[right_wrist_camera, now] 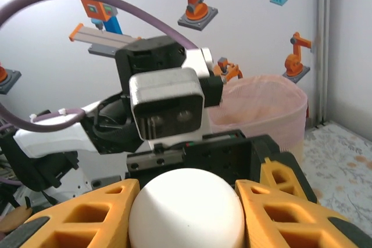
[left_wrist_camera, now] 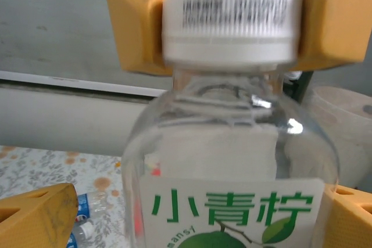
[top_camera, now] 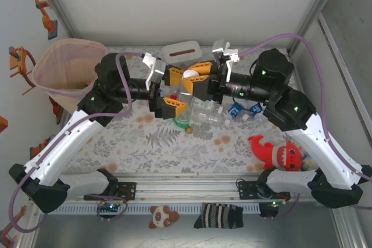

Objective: Put the plastic bottles in the bin

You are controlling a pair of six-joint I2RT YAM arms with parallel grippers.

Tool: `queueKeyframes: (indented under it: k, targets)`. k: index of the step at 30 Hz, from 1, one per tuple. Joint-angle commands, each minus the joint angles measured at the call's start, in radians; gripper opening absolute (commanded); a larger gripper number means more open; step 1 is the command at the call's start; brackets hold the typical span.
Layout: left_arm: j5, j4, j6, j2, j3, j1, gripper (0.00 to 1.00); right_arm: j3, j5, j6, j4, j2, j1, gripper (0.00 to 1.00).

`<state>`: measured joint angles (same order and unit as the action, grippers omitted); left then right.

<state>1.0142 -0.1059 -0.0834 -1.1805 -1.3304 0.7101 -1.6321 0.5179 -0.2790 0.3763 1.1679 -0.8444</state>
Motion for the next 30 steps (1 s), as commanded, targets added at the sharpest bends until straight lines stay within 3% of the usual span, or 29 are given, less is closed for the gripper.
queueKeyframes:
  k: [1, 18, 24, 27, 30]
  targets:
    - [0.059, -0.02, 0.038, -0.002, -0.033, 0.015, 1.0, -0.038, 0.011, -0.024, -0.064, -0.032, 0.001, 0.3]
    - [0.072, -0.126, 0.108, -0.036, -0.08, 0.028, 0.62, -0.039, -0.041, -0.027, -0.054, -0.04, 0.001, 0.3]
    - [0.069, -0.137, 0.119, -0.03, -0.082, 0.029, 0.56, -0.038, -0.05, -0.024, -0.05, -0.036, 0.001, 0.32]
    - [0.056, -0.145, 0.126, -0.026, -0.082, 0.028, 0.55, -0.042, -0.06, -0.023, -0.042, -0.037, 0.001, 0.42]
    - [0.03, -0.161, 0.137, -0.025, -0.085, 0.028, 0.55, -0.044, -0.081, -0.013, -0.02, -0.044, 0.001, 0.63]
